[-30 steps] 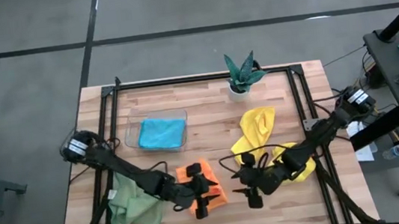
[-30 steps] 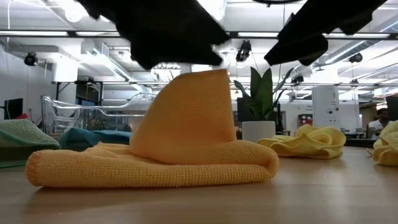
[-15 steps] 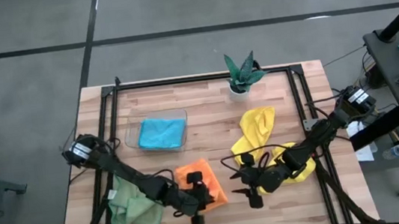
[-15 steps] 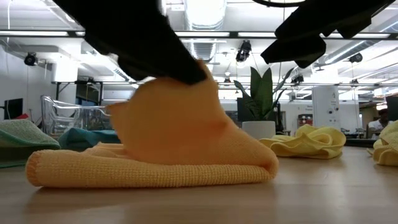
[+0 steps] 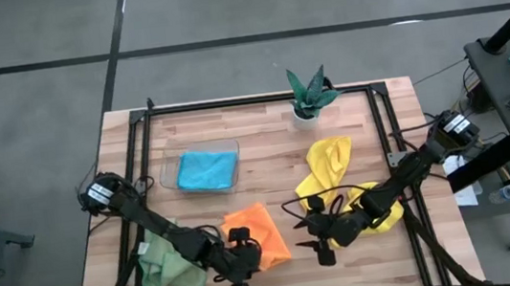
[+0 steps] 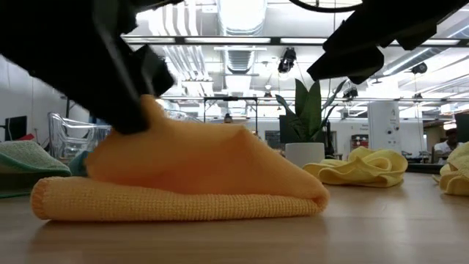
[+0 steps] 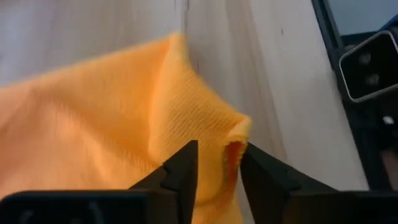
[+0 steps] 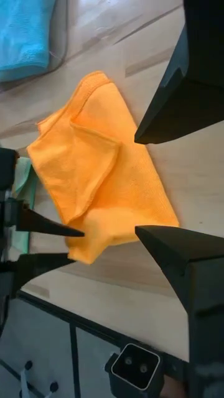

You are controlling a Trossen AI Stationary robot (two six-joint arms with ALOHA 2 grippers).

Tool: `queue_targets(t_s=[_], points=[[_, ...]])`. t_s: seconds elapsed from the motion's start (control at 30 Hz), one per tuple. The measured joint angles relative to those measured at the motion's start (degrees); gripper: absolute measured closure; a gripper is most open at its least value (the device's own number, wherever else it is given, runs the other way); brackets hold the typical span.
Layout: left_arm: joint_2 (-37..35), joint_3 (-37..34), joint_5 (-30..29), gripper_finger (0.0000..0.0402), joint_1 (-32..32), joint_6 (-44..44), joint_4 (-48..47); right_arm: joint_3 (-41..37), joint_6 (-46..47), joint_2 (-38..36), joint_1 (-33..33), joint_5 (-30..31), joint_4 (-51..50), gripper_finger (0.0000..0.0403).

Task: Fold microfiber towels
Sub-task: Fold the orange microfiber cloth

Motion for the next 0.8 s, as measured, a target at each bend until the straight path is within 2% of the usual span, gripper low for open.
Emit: queue_targets(t_s=[0.23, 0.4, 0.5, 0.67, 0.8], points=[[-4.17, -0.01, 4.93, 0.0249, -0.67, -7.8, -7.0, -0.09, -1.38, 1.21, -0.22, -0.04, -0.76, 0.0188], [-7.08, -0.06, 4.51, 0.0245, -0.05, -12.65, -7.24, -0.07, -8.85, 0.71, -1.7, -0.51, -1.44, 0.0188], [-8.5, 0.23, 4.36, 0.0245, 1.17, -16.73, -7.8, -0.09, -13.73, 0.38, -3.75, -3.18, -2.5, 0.0188], [-8.22, 0.37, -4.65, 0.0245, 4.63, -25.91, -5.92, -0.28, -21.52, 0.37, -8.1, -8.83, -1.9, 0.0188], [-4.2, 1.61, -5.41, 0.0252, 6.09, -27.44, -3.78, -0.46, -25.47, 0.31, -10.8, -12.02, -1.04, 0.0188]])
